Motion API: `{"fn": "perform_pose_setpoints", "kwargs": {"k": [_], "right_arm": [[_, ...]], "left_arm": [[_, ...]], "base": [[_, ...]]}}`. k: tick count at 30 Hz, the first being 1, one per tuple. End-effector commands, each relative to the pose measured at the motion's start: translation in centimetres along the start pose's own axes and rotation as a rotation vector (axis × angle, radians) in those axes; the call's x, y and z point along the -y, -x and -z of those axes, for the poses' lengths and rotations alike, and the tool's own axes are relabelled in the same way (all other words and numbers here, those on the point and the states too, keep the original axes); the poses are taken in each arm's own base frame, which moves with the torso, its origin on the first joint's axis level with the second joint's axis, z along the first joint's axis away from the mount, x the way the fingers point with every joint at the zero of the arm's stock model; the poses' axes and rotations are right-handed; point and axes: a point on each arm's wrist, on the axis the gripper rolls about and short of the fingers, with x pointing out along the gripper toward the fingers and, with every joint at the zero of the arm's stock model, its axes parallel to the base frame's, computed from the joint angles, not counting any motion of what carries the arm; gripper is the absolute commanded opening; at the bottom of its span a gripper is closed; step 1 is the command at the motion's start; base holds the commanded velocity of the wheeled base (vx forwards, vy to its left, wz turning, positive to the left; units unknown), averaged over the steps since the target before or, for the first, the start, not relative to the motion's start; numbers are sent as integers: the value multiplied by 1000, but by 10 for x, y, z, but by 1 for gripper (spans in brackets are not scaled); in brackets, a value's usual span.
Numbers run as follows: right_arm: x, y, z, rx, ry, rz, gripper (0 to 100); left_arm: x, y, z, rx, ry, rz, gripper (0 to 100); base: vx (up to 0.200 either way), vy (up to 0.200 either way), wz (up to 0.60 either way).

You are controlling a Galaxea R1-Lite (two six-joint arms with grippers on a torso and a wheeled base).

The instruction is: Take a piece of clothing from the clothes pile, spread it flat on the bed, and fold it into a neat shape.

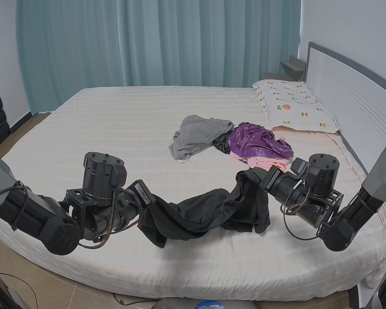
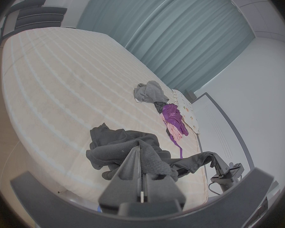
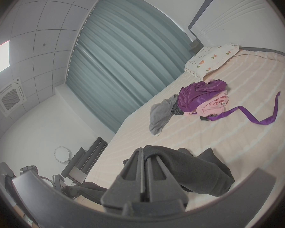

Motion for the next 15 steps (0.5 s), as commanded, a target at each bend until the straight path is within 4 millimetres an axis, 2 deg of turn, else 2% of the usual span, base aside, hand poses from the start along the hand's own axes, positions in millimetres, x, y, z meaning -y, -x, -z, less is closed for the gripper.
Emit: {"fn": "perform_pose_setpoints", "kwargs": {"k": [1,2,8,15], "right_arm": [[3,1,7,-26,1,12,0],[3,1,8,-27,1,11,0],[0,4,11,-35,7,5,0],[0,5,11,-22,10,-7,0]], "left_arm": [[-8,1,8,-23,-5,-14,0],[-8,1,8,-23,-5,-14,0],[-9,1,7,-22,-1,-17,0],[-9,-2,7,-16,2,-18,0]], "base": [[0,0,0],[0,0,0],[-200,0,0],[0,0,0]]}}
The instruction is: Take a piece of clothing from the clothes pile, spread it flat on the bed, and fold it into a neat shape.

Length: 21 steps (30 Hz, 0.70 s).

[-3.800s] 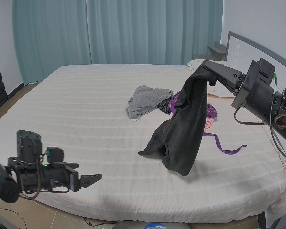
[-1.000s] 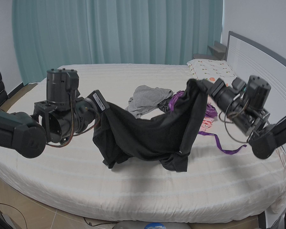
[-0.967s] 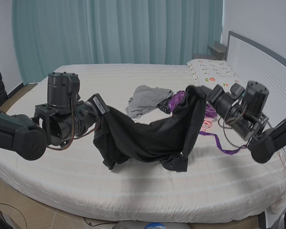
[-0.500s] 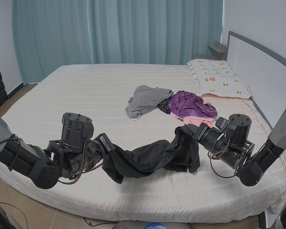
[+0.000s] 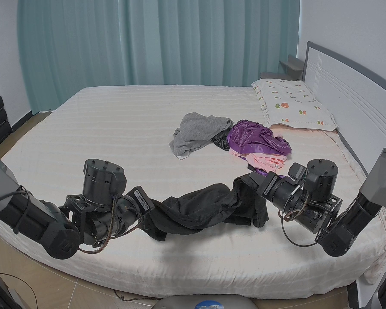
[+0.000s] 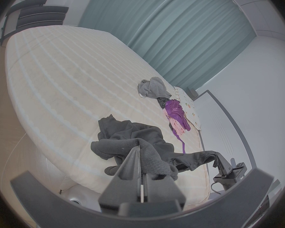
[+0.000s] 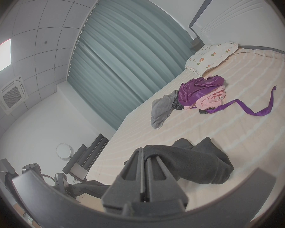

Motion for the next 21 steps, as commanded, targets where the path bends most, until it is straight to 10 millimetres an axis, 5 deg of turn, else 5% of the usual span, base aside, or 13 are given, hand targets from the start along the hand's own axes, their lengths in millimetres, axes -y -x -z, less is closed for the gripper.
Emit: {"fn": "perform_pose_setpoints", "kwargs": {"k": [1,21], "right_arm": [[0,1,1,-2,2,2,0],[-2,2,-1,3,2,-7,0]], "left_arm": [[0,-2,-1,6,4,2,0],[1,0,-13,52,72,25,0]], "base": [[0,0,0],[0,10,0]]}}
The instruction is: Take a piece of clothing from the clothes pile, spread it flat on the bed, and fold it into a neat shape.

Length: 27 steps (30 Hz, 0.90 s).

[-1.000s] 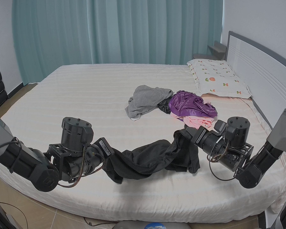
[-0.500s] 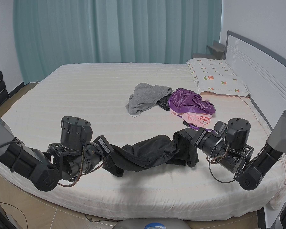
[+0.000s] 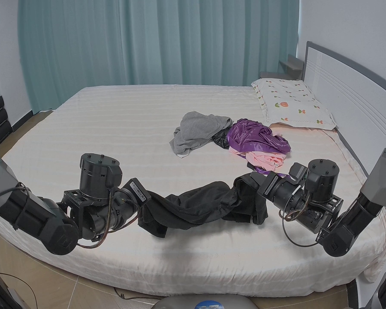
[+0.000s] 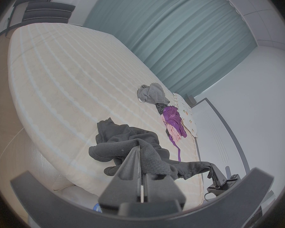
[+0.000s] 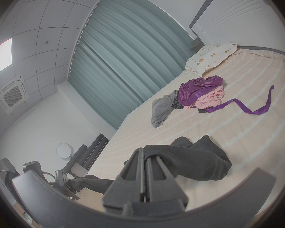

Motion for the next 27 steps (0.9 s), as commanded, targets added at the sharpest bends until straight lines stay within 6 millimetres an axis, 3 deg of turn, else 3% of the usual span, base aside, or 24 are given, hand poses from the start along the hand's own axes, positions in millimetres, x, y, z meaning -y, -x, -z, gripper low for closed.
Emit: {"fn": "perform_pose_setpoints", "kwargs": {"k": [1,27], "right_arm": [[-1,0,-1,2,0,-3,0],[-6,3,-16,78,20,23,0]], "left_arm": [[-1,1,-4,11,10,-1,0],[5,-3,-20,84,41,62,0]], "base": [[0,200,0],[0,200,0]]}}
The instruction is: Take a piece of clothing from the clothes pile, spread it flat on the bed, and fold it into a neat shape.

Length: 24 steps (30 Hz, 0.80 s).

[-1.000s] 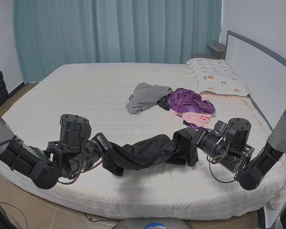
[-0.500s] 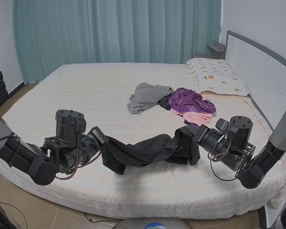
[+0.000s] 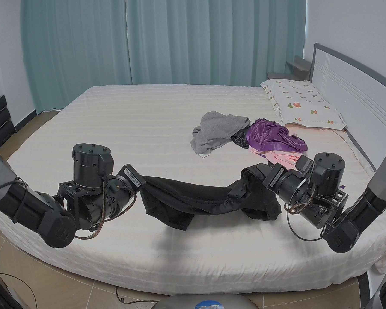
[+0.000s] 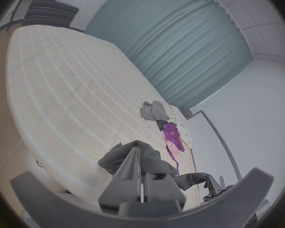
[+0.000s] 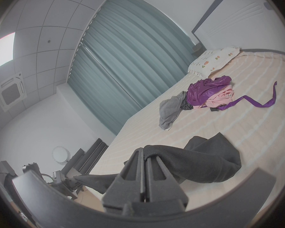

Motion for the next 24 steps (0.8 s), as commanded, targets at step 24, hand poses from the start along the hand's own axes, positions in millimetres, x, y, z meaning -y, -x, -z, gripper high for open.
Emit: {"fn": "perform_pose_setpoints", "kwargs": {"k": [24], "right_arm": [[2,-5,0,67,98,76,0]], "left_arm": [[1,-2,-5,25,9,17,0]], "base": [[0,200,0]]}}
